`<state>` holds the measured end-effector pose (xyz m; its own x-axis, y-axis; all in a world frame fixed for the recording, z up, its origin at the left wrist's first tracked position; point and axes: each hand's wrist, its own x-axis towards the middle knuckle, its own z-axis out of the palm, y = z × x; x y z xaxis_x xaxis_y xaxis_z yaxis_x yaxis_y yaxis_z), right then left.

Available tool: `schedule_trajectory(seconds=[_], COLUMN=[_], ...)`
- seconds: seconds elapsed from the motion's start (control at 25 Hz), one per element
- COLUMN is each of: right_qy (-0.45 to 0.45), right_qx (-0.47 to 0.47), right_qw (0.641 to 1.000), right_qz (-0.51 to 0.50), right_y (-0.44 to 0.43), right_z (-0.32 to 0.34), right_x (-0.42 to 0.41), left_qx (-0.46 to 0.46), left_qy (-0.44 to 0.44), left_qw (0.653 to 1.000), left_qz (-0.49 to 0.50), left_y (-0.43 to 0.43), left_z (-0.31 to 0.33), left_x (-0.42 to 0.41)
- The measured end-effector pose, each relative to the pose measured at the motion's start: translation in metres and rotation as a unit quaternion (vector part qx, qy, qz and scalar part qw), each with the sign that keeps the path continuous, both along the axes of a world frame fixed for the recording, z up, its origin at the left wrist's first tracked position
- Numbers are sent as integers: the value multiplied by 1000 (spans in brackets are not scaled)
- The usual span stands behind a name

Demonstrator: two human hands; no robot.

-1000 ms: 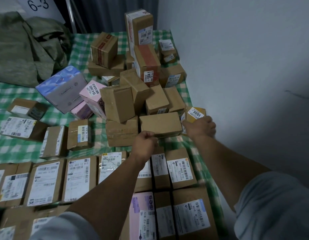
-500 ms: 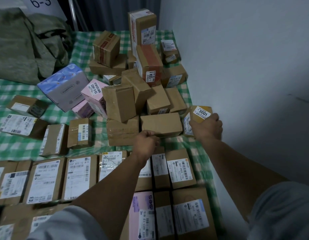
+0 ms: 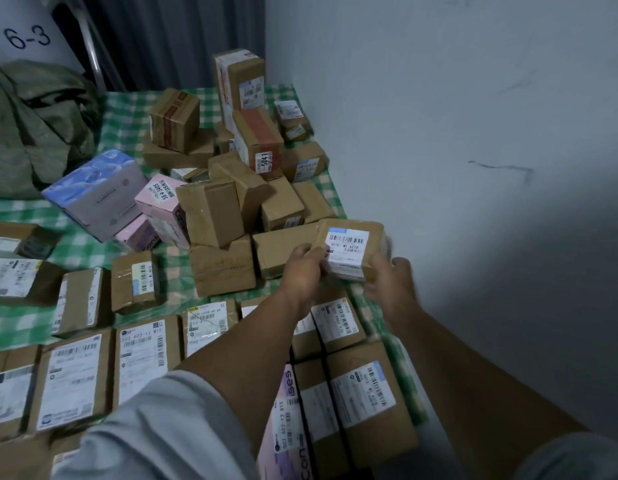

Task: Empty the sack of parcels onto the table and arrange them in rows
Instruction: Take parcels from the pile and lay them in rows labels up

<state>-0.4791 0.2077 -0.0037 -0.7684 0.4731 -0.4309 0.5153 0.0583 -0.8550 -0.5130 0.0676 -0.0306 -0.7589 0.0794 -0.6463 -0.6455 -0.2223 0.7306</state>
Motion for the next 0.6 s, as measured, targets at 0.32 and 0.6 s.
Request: schedule_trajectory(seconds=[0.32, 0.6], right_qy=[-166, -197], right_qx=[-19, -47], right_qw=[986, 979], right_qz=[27, -17], right_y=[38, 53], right_z=[-23, -64], right_x=[23, 23], left_qx=[-122, -266], left_qy=[68, 83], left_qw=[983, 927], left_qz=[-118, -250], left_y=[38, 57], left_z=[-3, -39], left_x=[-11, -22])
